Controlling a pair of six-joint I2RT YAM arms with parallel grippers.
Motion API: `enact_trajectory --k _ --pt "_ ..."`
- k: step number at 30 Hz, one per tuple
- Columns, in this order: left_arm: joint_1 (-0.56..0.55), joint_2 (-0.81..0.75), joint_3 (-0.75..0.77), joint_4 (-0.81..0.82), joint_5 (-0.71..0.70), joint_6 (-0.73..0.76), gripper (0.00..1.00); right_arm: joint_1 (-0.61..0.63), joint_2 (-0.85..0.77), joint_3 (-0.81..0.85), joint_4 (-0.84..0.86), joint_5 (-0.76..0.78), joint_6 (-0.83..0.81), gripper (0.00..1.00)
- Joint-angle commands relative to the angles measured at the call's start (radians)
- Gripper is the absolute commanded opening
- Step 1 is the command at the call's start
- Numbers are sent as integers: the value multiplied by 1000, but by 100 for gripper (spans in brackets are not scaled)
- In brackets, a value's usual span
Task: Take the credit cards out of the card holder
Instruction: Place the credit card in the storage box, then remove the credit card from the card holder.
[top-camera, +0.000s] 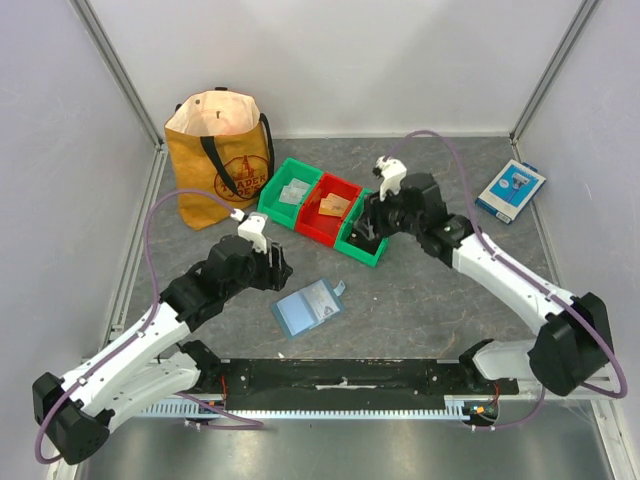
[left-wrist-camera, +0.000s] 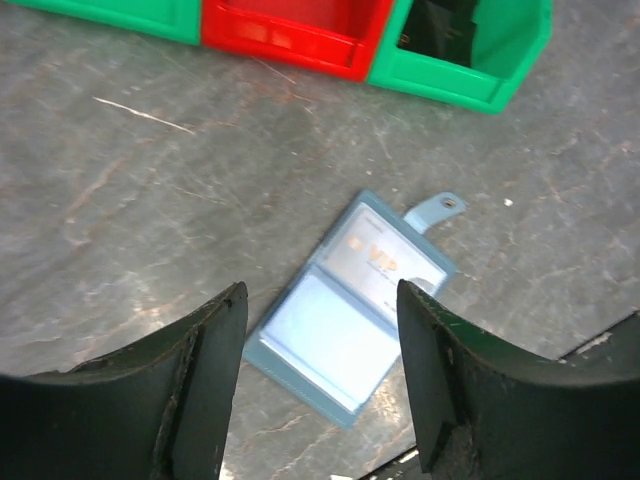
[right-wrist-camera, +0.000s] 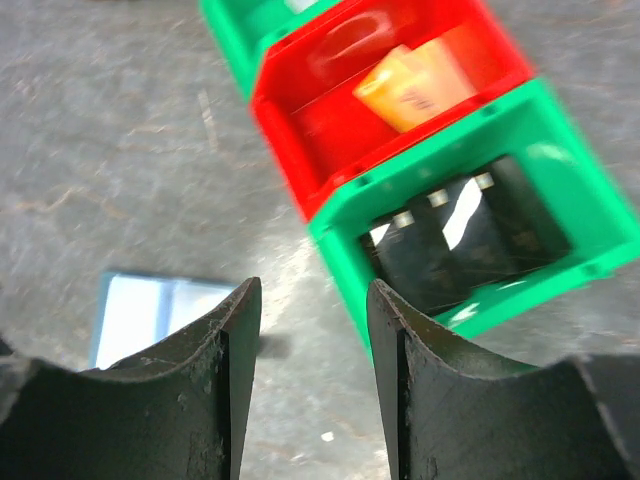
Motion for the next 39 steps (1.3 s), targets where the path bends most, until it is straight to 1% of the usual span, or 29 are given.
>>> enact_trajectory --k 1,2,6,11,15,17,22,26,29,31,35,36,39 --pt "-3 11 -62 88 168 -151 66 115 -45 -88 32 81 145 54" --pt "-5 17 -78 105 192 -171 64 143 -53 -108 46 80 177 54" --pt "-13 41 -141 167 251 -243 63 232 -82 -176 105 95 280 54" --pt "-37 81 -195 213 237 -298 60 368 -44 -223 178 130 357 53" --pt "-56 127 -214 202 201 -332 59 456 33 -216 176 219 379 53" --pt "-57 144 -223 196 187 -348 56 476 71 -214 182 231 395 52" --pt "-65 190 -255 199 165 -369 54 517 156 -206 182 276 412 50" --pt "-68 234 -270 204 154 -372 53 522 211 -206 170 317 422 50" --pt "-80 261 -278 204 145 -389 51 525 234 -209 164 333 420 49" --pt "-89 274 -283 207 141 -400 47 525 249 -203 159 328 417 49" --pt "-114 294 -287 207 142 -410 45 526 274 -200 158 317 415 49" --pt "-118 297 -289 207 115 -414 44 525 277 -200 158 313 415 48" --pt "-138 308 -295 207 99 -424 38 525 286 -199 149 327 412 47"
